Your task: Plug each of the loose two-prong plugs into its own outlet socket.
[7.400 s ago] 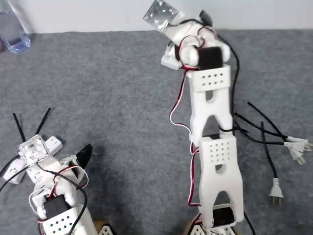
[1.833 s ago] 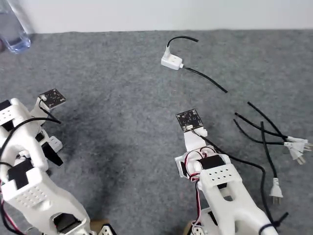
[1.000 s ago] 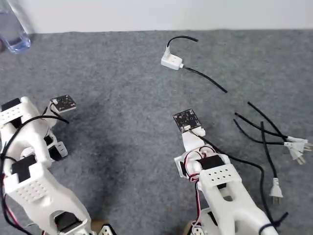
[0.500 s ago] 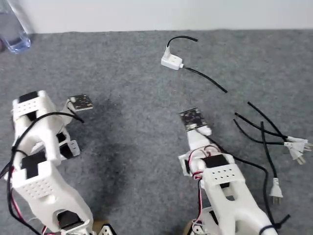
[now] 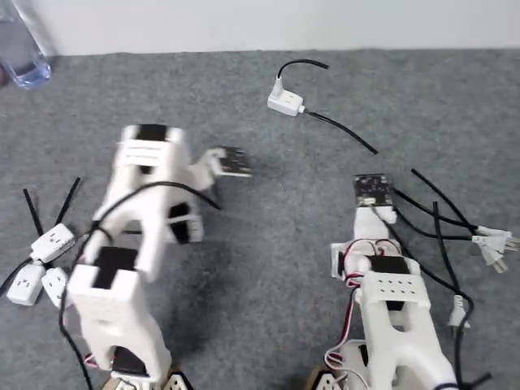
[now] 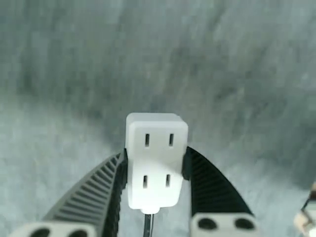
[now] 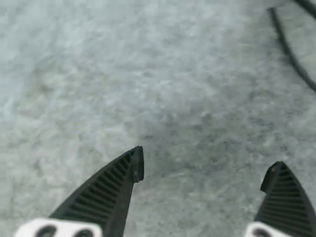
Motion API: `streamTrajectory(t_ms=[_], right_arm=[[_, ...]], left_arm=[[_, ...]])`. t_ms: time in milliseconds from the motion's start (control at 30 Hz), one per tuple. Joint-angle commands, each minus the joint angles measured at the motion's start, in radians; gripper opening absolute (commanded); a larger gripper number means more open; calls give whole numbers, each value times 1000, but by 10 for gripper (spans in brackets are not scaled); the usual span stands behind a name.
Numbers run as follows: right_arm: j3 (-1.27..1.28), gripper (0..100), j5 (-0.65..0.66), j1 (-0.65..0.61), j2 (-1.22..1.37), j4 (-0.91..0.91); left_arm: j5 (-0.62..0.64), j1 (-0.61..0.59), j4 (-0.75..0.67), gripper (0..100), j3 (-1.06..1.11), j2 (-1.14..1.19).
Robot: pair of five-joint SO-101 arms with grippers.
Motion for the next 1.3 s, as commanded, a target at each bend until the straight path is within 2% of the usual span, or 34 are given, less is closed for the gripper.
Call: streamTrajectory(t_ms=[0, 100, 233, 600, 833, 967, 1067, 1133, 1267], right_arm=[[-68, 368, -14, 56, -28, -30], [-71, 368, -57, 108, -28, -30], [-69, 368, -86, 139, -48, -25], [-37, 368, -86, 145, -120, -33], [-26, 368, -84, 145, -119, -58], [-26, 368, -83, 143, -117, -54], [-26, 368, -83, 145, -117, -51], [-26, 368, -83, 145, -117, -51], [-25, 368, -83, 145, -117, -51]], left_arm=[[161, 124, -101, 13, -35, -54], [278, 195, -161, 13, -28, -48], [330, 259, -216, 13, -28, -46], [333, 364, -298, 13, 76, 52], [333, 379, -241, 20, 77, 64], [344, 405, -169, 97, 74, 64], [430, 399, -166, 191, 51, 64], [443, 397, -155, 239, 30, 63], [451, 405, -103, 265, -30, 63]])
